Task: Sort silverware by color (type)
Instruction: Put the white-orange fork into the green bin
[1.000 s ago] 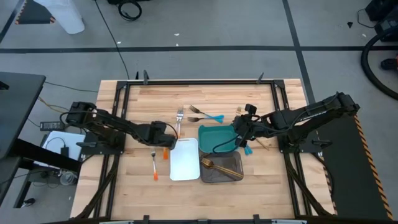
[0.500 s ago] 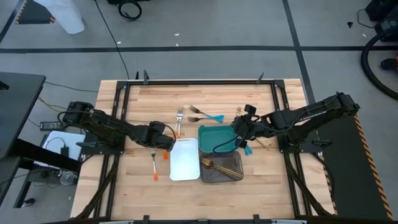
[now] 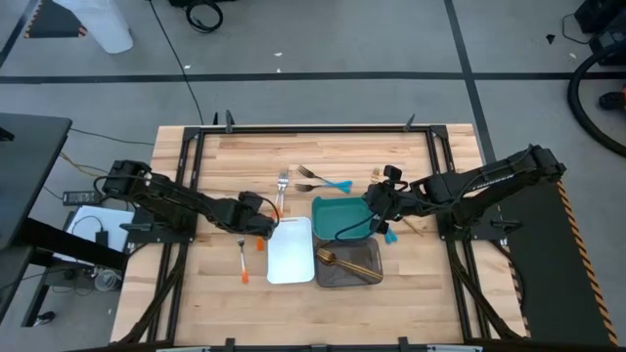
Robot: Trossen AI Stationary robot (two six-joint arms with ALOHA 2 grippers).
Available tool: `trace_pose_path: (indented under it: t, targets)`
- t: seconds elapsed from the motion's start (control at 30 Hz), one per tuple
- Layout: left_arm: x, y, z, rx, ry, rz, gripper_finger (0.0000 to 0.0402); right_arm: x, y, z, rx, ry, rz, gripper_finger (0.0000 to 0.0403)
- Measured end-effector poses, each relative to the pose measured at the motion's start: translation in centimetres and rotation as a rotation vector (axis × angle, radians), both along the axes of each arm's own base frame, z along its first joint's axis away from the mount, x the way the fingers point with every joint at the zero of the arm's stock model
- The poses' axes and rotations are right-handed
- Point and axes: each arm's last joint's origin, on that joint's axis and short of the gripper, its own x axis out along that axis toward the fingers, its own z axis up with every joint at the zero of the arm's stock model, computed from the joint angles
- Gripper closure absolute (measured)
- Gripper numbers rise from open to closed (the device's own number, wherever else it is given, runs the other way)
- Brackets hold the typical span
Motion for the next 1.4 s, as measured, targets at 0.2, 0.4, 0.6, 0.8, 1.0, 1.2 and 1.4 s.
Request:
trace_pose_path:
  t: [0.2,0.4,0.6,0.8,1.0,1.2,1.4]
  targets:
    - [-0.6,0.0,-1.5,-0.022,-0.058,0.019,0.0273,0.0,0.0,0.0,0.001,-0.001,0.001,0.0323]
    - [-0.7,0.0,-1.6,-0.024,-0.075,0.029,0.0275,0.0,0.0,0.0,0.002,-0.003,0.001,0.0323]
    - [-0.7,0.0,-1.6,-0.032,-0.081,0.040,0.0312,0.0,0.0,0.0,0.011,-0.002,0.008,0.0323]
    - [-0.7,0.0,-1.6,-0.051,-0.085,0.046,0.0378,0.0,0.1,0.0,0.012,-0.001,0.010,0.0323]
    - [-0.6,-0.1,-1.6,-0.065,-0.083,0.052,0.0383,0.0,0.1,0.0,0.009,0.002,0.015,0.0323]
    - [-0.2,-0.3,0.5,-0.107,-0.083,0.012,0.0375,0.0,0.1,0.0,0.009,0.003,0.015,0.0323]
    - [-0.4,-0.7,3.6,-0.083,-0.092,-0.018,0.0377,0.0,0.1,0.0,0.012,0.006,0.018,0.0323]
